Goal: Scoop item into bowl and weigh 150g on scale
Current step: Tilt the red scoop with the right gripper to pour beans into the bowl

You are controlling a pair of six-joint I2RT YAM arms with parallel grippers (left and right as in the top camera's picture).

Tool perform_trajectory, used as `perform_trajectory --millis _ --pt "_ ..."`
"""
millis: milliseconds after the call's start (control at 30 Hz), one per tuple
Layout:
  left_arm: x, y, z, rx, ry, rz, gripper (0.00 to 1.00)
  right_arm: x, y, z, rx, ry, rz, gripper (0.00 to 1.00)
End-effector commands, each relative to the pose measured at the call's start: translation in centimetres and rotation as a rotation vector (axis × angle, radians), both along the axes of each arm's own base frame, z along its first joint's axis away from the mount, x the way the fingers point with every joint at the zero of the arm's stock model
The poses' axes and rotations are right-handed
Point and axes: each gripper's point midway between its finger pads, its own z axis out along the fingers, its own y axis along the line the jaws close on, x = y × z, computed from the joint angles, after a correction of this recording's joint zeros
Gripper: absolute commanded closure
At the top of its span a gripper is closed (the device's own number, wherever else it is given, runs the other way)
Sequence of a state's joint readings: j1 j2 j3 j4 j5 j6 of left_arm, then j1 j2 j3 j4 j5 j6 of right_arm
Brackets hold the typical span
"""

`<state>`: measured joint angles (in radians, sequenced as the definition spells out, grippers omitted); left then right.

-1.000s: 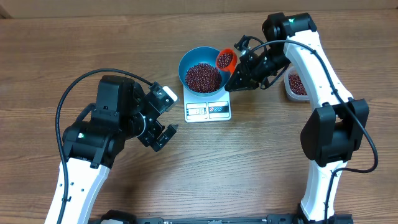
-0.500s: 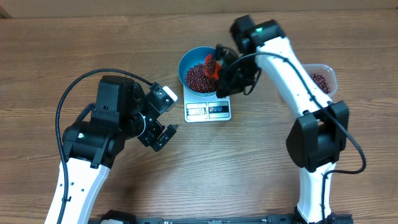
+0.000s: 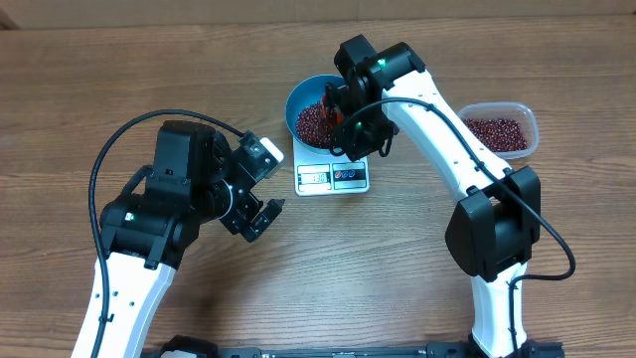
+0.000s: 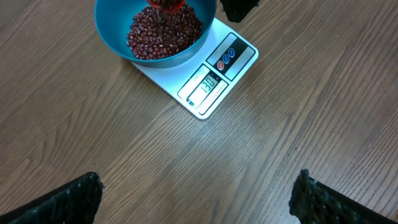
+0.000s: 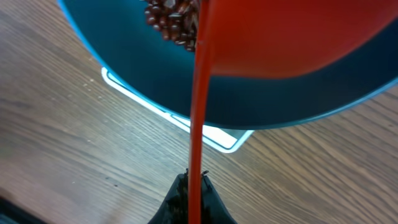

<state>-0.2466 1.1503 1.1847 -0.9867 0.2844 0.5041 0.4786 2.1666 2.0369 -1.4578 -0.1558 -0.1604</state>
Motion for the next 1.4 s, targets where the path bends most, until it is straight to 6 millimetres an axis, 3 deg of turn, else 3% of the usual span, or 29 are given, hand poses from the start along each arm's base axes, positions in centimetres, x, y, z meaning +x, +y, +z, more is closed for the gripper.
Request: perform_trajectory --millis 0,533,1367 --pt "0.4 0.0 0.9 -0.011 -0.019 0.012 0.00 1.0 -0.3 2.2 -0.006 -0.084 -0.007 0.96" --pt "0.4 0.0 0.9 -0.011 -0.019 0.012 0.00 3.2 -1.0 2.3 -0.057 -0.187 -0.011 0.96" --pt "0.4 0.0 0.9 -0.011 -0.019 0.012 0.00 3.1 -1.2 2.5 -0.066 -0.189 0.008 0.96"
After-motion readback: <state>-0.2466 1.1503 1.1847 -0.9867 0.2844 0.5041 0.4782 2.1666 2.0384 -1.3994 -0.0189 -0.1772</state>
